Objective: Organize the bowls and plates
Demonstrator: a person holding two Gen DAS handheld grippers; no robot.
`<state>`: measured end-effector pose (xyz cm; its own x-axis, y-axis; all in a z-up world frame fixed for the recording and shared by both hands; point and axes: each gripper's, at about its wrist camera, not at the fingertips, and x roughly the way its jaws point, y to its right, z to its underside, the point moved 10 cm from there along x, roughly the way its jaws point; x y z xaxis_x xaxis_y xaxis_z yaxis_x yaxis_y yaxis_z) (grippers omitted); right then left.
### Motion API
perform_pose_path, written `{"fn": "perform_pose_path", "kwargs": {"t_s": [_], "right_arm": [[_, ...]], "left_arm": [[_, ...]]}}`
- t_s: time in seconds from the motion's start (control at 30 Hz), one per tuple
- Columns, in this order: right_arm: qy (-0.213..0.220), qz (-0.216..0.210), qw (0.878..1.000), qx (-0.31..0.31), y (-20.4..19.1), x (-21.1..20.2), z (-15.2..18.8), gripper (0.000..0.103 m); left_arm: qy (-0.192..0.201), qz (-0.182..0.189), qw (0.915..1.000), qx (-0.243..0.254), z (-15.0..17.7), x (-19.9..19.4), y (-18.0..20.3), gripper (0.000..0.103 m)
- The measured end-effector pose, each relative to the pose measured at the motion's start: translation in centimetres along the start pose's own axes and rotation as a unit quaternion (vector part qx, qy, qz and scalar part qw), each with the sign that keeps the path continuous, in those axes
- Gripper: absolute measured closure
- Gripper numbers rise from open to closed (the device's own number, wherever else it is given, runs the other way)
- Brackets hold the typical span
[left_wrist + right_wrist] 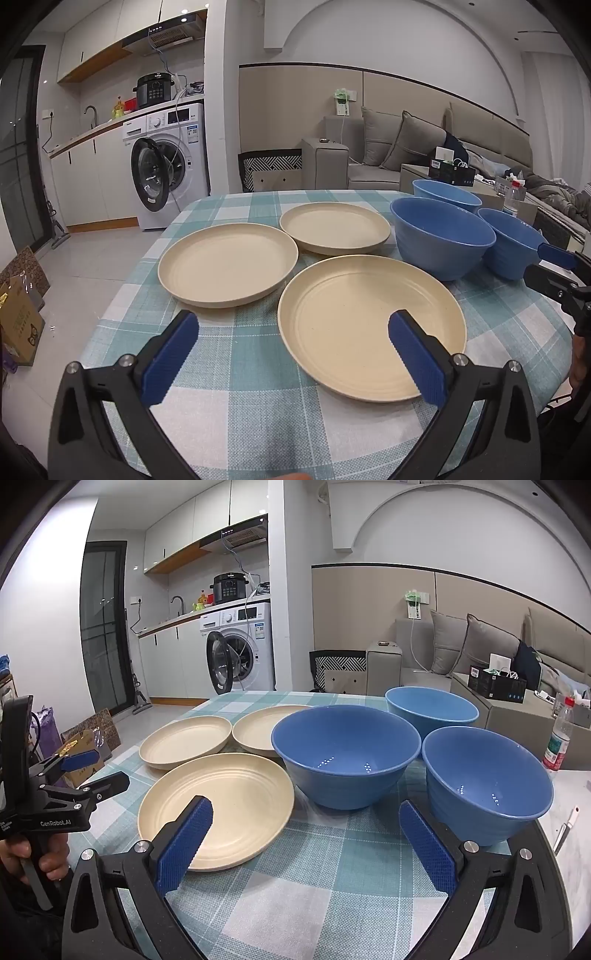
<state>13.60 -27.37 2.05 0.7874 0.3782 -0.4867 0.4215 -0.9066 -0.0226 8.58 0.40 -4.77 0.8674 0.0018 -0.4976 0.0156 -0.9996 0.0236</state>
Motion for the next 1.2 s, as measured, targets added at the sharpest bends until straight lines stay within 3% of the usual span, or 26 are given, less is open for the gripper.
{"fn": "perform_pose_path", "kwargs": {"t_s": [1.2], "right_arm": [[-0.003,-0.004,1.000,-0.002,-0.05,0.36,0.10,0.000]], "left_arm": [[-0.002,-0.004,1.0000,-0.003,0.23,0.52,0.10,0.000]]}}
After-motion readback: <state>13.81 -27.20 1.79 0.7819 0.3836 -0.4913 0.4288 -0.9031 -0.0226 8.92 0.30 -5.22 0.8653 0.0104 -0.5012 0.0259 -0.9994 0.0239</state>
